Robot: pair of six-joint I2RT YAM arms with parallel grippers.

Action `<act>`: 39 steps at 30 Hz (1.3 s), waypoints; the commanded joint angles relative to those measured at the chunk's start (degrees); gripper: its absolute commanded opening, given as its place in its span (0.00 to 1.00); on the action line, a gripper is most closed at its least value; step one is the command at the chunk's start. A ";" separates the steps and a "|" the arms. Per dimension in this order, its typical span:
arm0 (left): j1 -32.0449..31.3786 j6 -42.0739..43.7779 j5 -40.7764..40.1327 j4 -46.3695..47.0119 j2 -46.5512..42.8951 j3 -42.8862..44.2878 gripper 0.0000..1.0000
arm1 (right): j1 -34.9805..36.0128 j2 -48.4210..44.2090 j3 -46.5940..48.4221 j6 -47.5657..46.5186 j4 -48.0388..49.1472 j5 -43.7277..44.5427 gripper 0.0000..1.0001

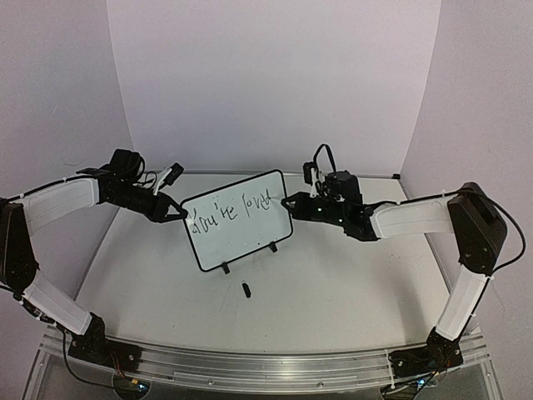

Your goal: Write a sentence on the whiteboard

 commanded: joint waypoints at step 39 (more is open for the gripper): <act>-0.09 1.41 -5.01 -0.72 0.21 1.37 0.00 | -0.36 -21.73 -7.51 -7.32 -7.51 2.81 0.00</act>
